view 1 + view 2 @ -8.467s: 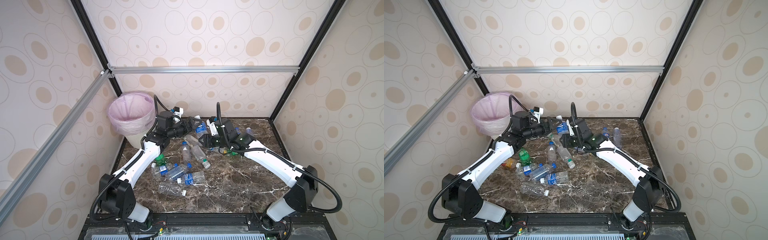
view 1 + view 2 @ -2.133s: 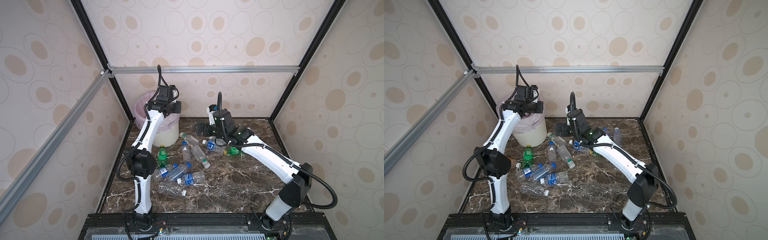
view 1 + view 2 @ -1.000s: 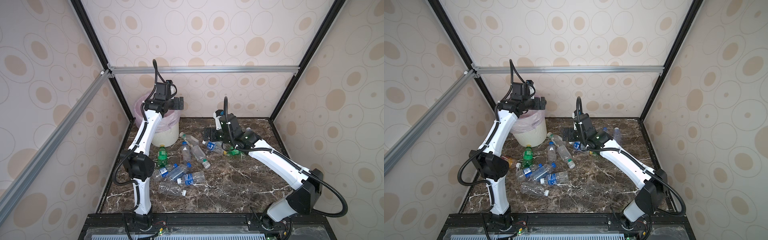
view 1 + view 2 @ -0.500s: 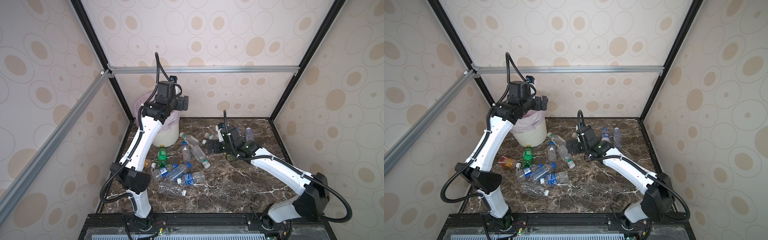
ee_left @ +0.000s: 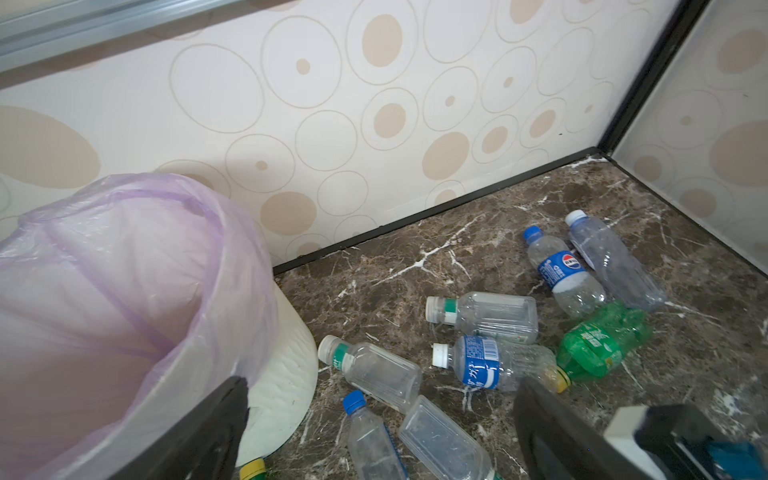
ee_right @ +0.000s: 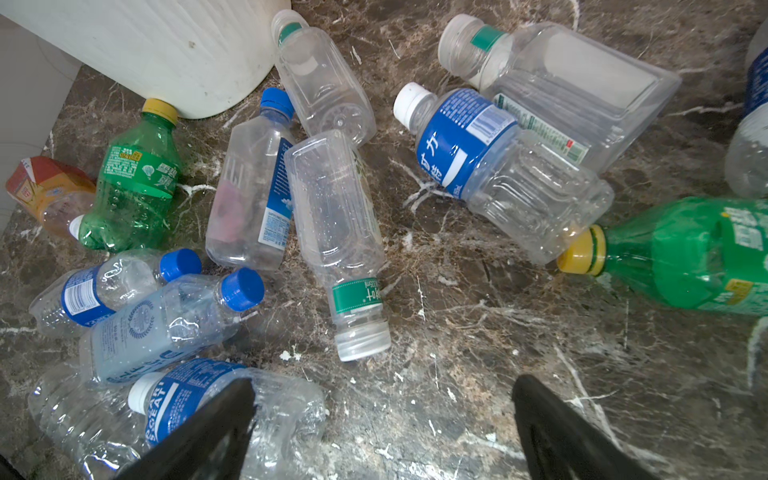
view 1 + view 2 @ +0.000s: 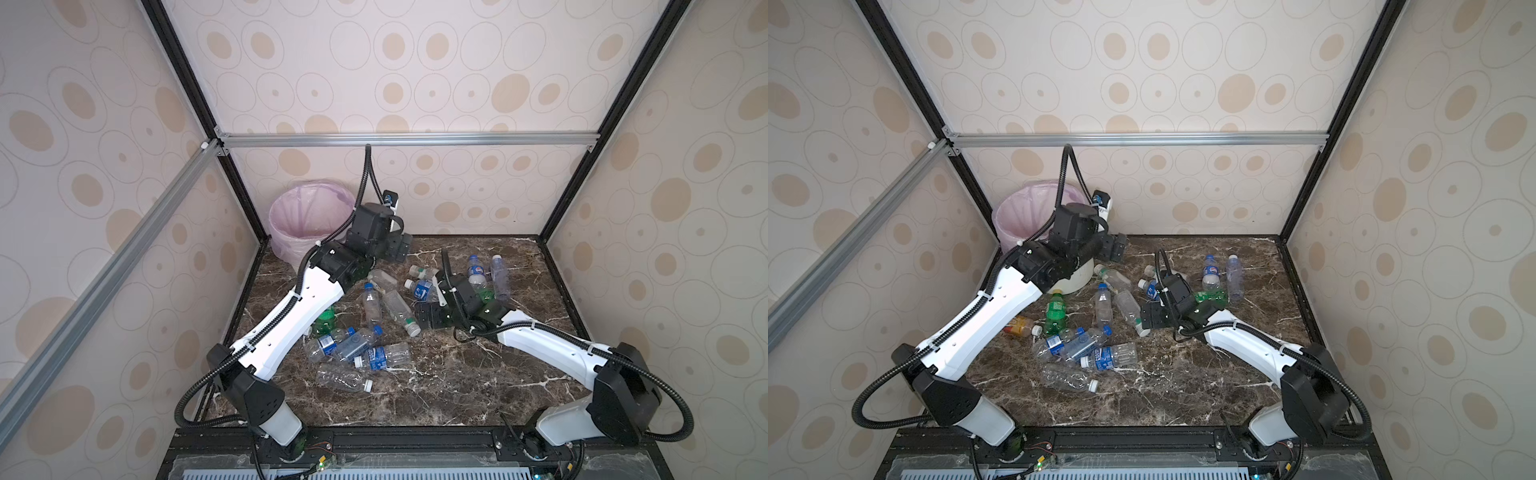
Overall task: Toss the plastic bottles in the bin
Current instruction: 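Move the left gripper toward the bottles while the right gripper grasps a green-label bottle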
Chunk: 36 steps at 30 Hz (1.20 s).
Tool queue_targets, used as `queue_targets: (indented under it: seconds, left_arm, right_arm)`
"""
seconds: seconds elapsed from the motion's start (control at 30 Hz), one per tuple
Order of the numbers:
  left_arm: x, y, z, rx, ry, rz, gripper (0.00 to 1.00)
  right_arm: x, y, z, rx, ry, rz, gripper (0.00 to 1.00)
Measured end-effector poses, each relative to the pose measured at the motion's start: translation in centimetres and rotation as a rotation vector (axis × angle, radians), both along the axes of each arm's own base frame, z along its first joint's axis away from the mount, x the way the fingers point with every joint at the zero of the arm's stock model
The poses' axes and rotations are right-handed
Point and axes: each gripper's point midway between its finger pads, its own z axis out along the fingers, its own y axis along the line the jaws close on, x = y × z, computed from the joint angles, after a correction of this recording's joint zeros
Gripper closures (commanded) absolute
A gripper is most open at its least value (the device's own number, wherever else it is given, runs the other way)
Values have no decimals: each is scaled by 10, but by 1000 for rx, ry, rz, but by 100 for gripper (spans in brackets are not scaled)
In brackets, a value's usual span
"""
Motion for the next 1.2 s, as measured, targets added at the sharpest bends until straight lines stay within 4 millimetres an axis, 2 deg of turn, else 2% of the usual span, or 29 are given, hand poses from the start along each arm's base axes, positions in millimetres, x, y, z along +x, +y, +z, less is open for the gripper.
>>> queue_targets:
  seconds: [0.2, 0.47, 0.77, 0.97, 1.2]
  left_arm:
    - [-11, -12, -37, 4, 49, -14, 1]
    - [-17, -7, -92, 15, 118, 13, 1]
    - [-32, 7, -110, -55, 132, 61, 1]
    - [-37, 0, -137, -116, 223, 64, 1]
    - [-53, -7, -172, -200, 342, 43, 1]
  right_arm:
    - [1, 8, -19, 20, 34, 8, 4]
    - [5, 23, -53, 31, 100, 26, 9]
    - [7, 35, -87, 46, 169, 38, 15]
    - [5, 39, -105, 43, 205, 46, 23]
    - [8, 45, -110, 49, 211, 56, 36]
